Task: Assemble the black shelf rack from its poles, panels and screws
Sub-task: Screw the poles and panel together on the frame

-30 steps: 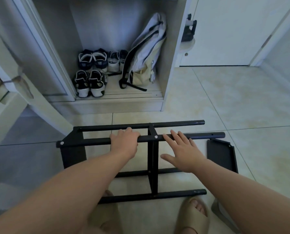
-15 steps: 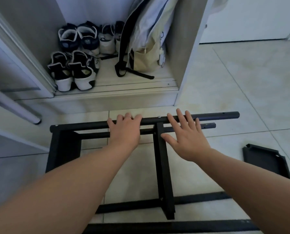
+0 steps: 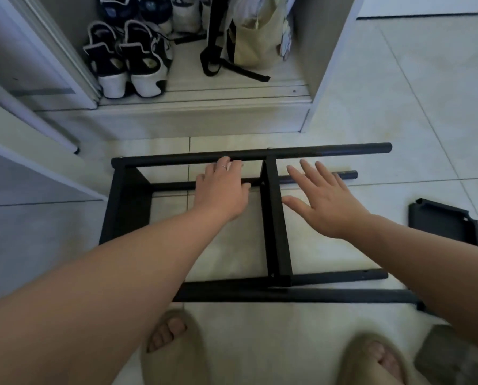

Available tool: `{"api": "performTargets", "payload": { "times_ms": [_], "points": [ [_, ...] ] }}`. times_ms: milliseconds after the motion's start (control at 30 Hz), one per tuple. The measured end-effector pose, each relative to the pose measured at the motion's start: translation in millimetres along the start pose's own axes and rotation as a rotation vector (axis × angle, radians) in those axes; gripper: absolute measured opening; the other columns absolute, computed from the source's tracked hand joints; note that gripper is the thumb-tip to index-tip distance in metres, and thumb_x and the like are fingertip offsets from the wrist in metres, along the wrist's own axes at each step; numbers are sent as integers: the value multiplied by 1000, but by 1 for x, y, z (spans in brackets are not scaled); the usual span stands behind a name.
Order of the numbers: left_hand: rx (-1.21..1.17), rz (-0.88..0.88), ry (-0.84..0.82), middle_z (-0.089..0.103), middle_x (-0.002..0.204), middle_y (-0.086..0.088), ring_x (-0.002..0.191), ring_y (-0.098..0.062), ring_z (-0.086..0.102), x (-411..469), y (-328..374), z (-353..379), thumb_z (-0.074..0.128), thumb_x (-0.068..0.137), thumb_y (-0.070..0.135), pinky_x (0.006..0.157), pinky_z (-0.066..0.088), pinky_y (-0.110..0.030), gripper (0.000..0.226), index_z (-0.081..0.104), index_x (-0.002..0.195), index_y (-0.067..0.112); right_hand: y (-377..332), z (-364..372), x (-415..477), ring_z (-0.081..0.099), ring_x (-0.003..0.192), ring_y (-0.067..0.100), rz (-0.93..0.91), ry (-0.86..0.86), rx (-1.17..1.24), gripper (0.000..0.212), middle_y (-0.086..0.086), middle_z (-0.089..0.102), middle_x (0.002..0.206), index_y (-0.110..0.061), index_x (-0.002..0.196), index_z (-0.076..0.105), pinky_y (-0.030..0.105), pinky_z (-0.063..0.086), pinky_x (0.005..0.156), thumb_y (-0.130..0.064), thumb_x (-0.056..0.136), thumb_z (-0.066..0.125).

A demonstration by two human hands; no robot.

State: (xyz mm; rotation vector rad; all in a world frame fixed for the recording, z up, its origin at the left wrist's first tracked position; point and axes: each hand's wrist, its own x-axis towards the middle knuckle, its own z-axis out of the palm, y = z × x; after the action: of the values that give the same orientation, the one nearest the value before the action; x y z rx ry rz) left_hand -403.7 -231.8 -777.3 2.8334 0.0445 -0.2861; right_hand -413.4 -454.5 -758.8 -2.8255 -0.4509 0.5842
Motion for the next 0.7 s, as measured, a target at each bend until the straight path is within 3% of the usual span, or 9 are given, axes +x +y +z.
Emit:
{"api": "performTargets", "payload": {
  "times_ms": [100,167,267,367,467,633,700],
  "points": [
    [-157,-47,-214,46,149,-6,134,-29,45,-37,10,3,45,103,43,107,39,-43,49,43,146,20,-6,-1,-44,0,157,18,-19,-75,64,88,-6,5,171,-36,162,9,43,7,127,-79,85,9],
    [-308,-100,-391,53,146,-8,131,-28,50,-59,17,10,43,104,46,106,40,-39,51,48,144,14,-8,5,-69,19,154,19,-9,-154,99,86,-4,24,167,-32,160,22,42,19,125,-77,88,16],
    [-457,-142,-543,63,129,-13,118,-31,59,-82,28,21,43,102,51,96,47,-38,53,60,133,11,-6,21,-96,47,137,21,30,-254,73,66,-4,51,151,-26,149,45,41,38,111,-67,98,33],
    [-542,-171,-605,67,123,-9,113,-29,62,-92,38,33,49,101,49,104,48,-42,48,63,129,12,-4,37,-111,57,122,21,28,-344,7,56,-6,63,132,-26,135,55,36,43,92,-65,98,40],
    [-582,-176,-619,70,114,-10,105,-31,66,-93,46,42,54,101,41,101,50,-45,40,66,118,7,-2,52,-115,60,109,22,-64,-405,-101,44,-4,63,115,-26,126,57,33,36,79,-60,98,49],
    [-619,-208,-617,70,115,-19,108,-35,66,-87,47,48,61,98,33,94,53,-41,37,66,113,-1,5,62,-108,59,109,23,-132,-414,-185,39,-3,58,118,-26,131,53,34,37,82,-48,99,57],
    [-631,-205,-620,70,115,-20,110,-36,65,-86,47,48,63,98,31,99,51,-45,37,67,113,-3,7,66,-106,59,109,24,-133,-410,-210,36,-3,58,117,-26,130,53,35,37,84,-45,100,56]
  ]
}}
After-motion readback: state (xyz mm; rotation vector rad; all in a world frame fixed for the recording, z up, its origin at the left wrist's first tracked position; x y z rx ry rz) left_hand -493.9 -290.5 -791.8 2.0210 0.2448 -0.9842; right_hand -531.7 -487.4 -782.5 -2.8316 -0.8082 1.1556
